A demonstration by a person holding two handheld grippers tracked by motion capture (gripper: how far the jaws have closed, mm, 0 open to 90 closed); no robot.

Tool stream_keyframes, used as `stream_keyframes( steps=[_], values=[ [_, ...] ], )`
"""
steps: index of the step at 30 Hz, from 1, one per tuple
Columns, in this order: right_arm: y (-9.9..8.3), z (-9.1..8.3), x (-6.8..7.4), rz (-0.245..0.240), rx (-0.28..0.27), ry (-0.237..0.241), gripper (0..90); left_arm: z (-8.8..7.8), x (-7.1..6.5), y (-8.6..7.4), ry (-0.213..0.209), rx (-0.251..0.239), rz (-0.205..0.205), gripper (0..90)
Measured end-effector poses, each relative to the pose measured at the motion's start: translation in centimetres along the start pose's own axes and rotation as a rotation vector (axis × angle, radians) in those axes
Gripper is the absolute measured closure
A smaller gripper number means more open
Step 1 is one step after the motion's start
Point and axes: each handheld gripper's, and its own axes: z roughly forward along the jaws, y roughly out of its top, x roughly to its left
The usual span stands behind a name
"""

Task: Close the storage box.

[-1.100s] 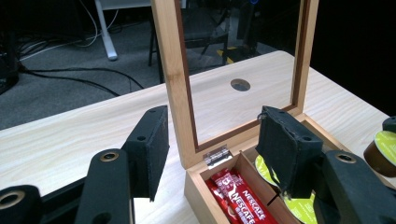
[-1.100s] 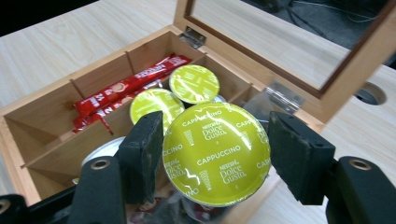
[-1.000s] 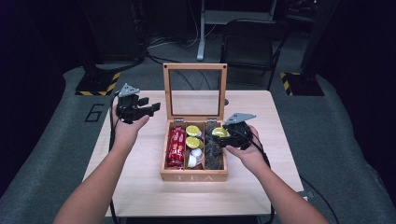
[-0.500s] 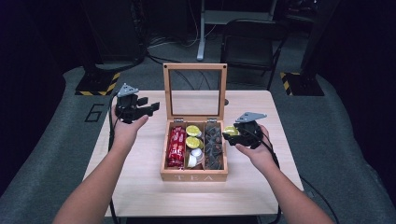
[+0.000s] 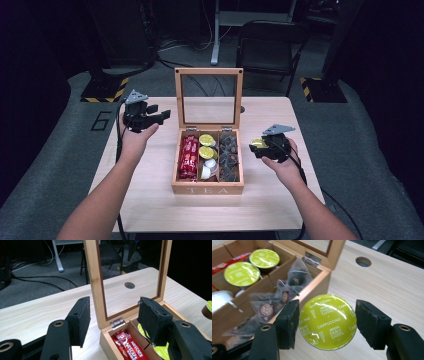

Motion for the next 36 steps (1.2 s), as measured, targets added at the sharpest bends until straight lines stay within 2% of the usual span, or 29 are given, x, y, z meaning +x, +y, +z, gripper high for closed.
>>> stream_keyframes(
  steps=[3, 10, 23, 26, 36],
  values=[
    [-0.5, -0.2, -0.4, 0.009, -0.003, -0.011, 36.8, -0.1, 0.0, 0.0, 0.0, 0.0, -0.002, 43.1],
    [-1.9, -0.6, -1.2, 0.064, -0.012, -0.038, 36.8, -0.3, 0.2, -0.1, 0.002, -0.003, -0.004, 43.1],
    [-4.7, -0.1, -2.2, 0.095, 0.025, -0.092, 36.9, -0.2, 0.2, -0.1, 0.004, -0.001, -0.007, 43.1],
    [-5.3, 0.1, -2.4, 0.087, 0.033, -0.107, 36.9, -0.2, 0.2, -0.1, 0.005, 0.001, -0.006, 43.1],
    [-7.0, 0.5, -3.1, 0.132, 0.057, -0.139, 36.9, 0.0, 0.1, -0.3, 0.002, 0.004, -0.004, 43.1]
  ],
)
